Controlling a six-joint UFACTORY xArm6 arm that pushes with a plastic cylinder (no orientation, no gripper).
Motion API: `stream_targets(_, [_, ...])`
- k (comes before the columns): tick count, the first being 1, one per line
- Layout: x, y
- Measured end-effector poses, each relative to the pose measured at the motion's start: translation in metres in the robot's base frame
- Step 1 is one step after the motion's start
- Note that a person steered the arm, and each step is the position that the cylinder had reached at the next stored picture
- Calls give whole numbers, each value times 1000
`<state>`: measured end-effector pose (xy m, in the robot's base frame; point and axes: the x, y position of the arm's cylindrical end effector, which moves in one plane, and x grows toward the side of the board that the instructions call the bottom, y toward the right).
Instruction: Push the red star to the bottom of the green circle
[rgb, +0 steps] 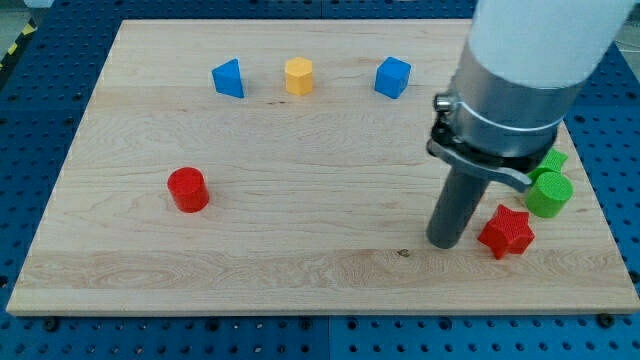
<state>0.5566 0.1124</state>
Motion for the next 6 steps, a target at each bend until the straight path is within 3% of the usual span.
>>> stream_targets(3, [-6, 88])
stream_targets(5, [-18, 50])
stream_targets(6, [-74, -1])
